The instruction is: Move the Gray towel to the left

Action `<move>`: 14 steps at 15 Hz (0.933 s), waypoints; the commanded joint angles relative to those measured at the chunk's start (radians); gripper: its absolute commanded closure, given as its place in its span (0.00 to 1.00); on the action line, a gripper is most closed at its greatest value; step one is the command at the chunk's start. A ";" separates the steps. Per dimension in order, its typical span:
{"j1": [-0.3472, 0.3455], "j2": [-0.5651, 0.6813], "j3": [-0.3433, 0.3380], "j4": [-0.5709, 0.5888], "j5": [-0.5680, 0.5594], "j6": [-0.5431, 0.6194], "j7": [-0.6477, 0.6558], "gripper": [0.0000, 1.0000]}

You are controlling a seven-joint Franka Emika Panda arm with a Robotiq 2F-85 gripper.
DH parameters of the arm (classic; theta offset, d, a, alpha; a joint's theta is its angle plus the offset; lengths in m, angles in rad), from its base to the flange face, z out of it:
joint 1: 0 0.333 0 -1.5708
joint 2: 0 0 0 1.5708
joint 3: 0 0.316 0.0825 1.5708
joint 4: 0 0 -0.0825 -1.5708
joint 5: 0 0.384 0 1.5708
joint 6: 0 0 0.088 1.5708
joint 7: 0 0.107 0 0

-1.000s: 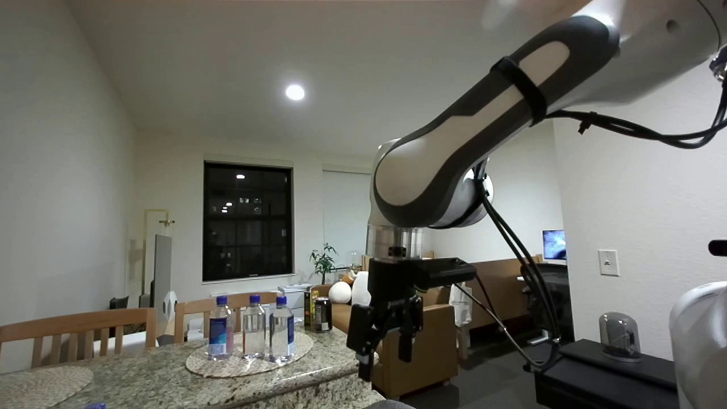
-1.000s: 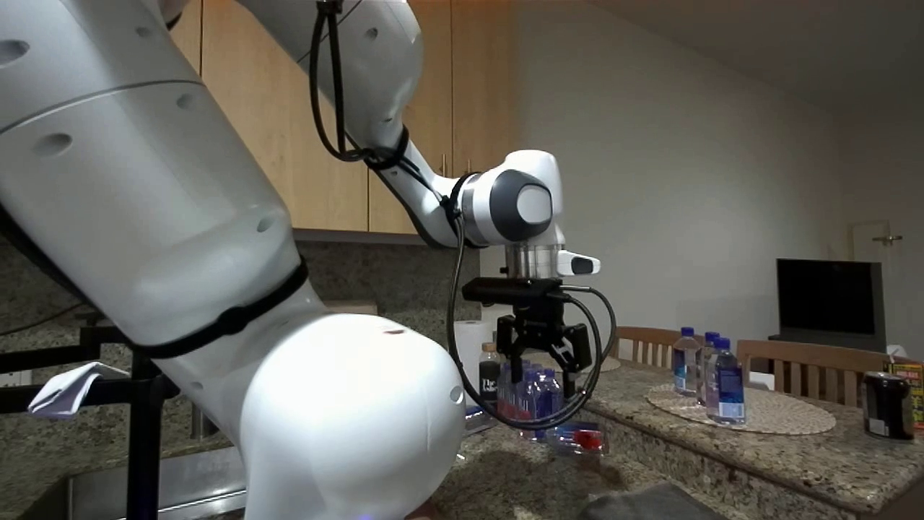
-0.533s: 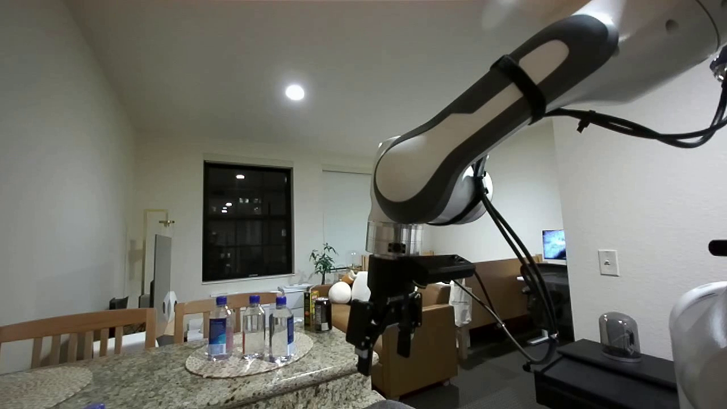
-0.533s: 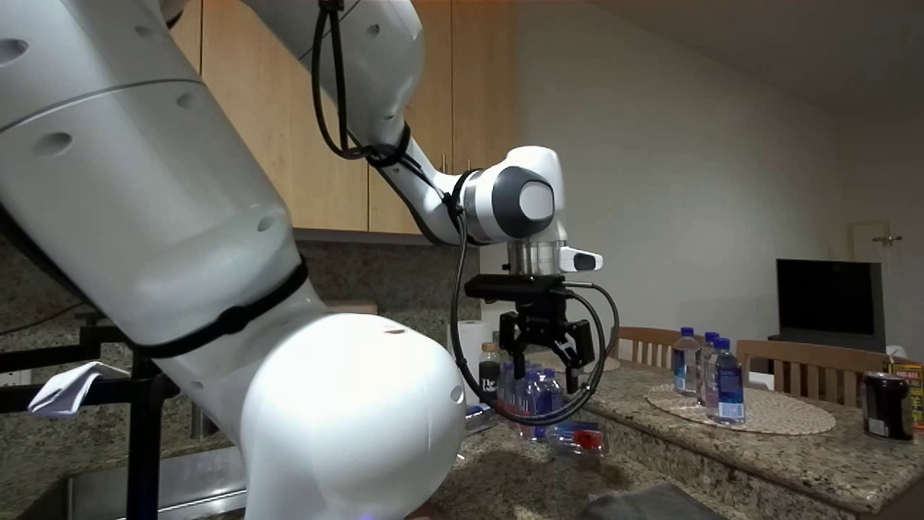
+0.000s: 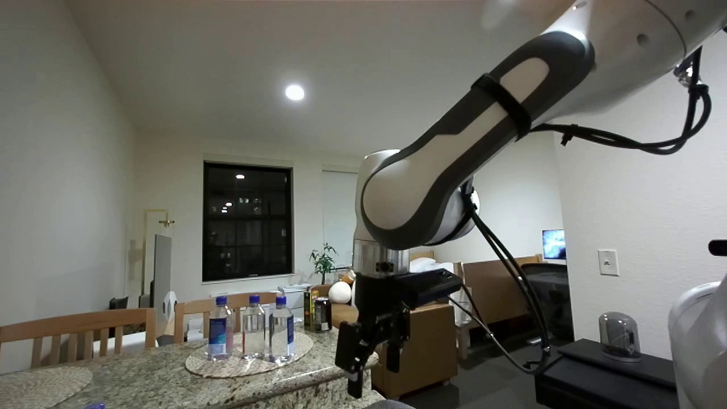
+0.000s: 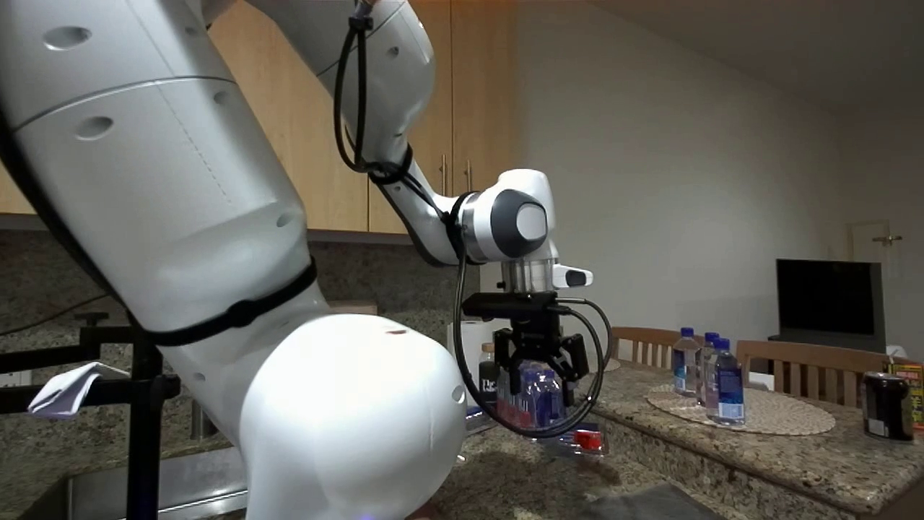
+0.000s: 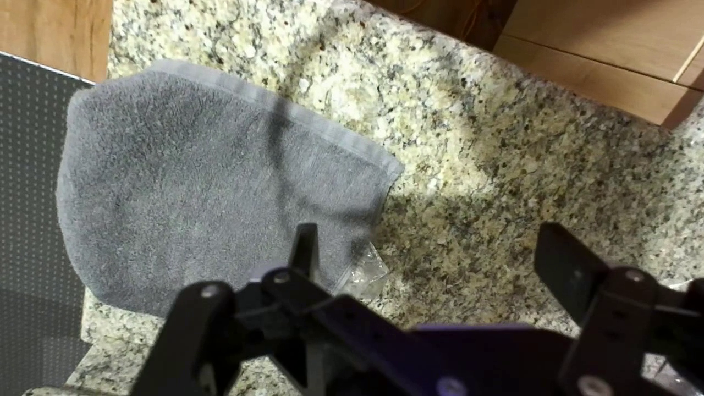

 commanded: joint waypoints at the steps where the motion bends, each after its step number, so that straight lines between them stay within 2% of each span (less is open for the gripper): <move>1: -0.026 0.141 0.062 0.018 -0.089 0.137 0.102 0.00; 5: -0.074 0.268 0.151 0.022 -0.259 0.255 0.291 0.00; 8: -0.120 0.353 0.210 0.038 -0.441 0.257 0.489 0.00; 10: -0.130 0.403 0.228 0.058 -0.574 0.236 0.622 0.00; 12: -0.111 0.455 0.217 0.085 -0.681 0.220 0.736 0.00; 13: -0.131 0.484 0.243 0.099 -0.705 0.240 0.782 0.00; 14: -0.125 0.507 0.240 0.112 -0.735 0.248 0.828 0.00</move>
